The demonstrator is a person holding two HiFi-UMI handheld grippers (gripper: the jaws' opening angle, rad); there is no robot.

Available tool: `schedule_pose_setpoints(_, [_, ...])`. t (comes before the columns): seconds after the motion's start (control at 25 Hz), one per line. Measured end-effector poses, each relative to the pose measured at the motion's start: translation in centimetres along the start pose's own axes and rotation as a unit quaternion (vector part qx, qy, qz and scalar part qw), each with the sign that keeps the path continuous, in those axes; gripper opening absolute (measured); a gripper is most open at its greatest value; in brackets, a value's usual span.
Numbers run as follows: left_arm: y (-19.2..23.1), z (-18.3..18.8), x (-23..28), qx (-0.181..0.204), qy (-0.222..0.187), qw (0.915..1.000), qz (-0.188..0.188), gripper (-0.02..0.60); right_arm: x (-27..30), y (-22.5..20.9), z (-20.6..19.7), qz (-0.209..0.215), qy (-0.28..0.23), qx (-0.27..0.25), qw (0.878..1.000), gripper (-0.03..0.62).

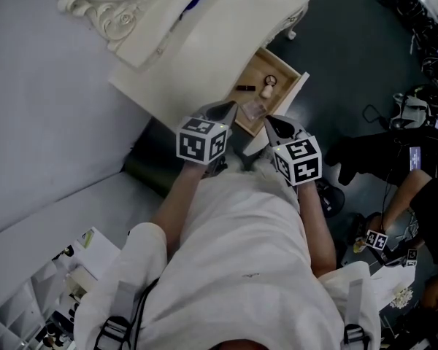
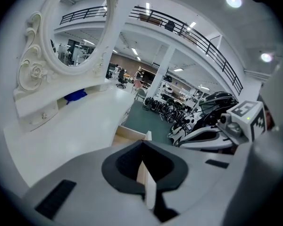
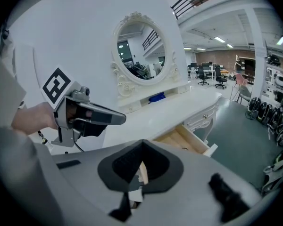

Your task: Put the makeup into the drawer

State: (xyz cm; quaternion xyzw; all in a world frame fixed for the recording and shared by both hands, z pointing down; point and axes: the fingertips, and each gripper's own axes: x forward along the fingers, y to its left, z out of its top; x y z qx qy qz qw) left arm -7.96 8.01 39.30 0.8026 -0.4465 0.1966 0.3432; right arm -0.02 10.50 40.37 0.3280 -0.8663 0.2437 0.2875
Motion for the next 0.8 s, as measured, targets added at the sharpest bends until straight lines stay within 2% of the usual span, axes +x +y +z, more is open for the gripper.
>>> schedule_pose_setpoints(0.32, [0.1,0.0,0.3,-0.008,0.001,0.9999,-0.012,0.011,0.3,0.3,0.3,0.008,0.001,-0.005,1.000,0.011])
schedule_pose_setpoints(0.8, [1.5,-0.8,1.1,-0.030,-0.002,0.9995,0.007,0.011,0.6,0.2,-0.1,0.020,0.006,-0.009,1.000,0.011])
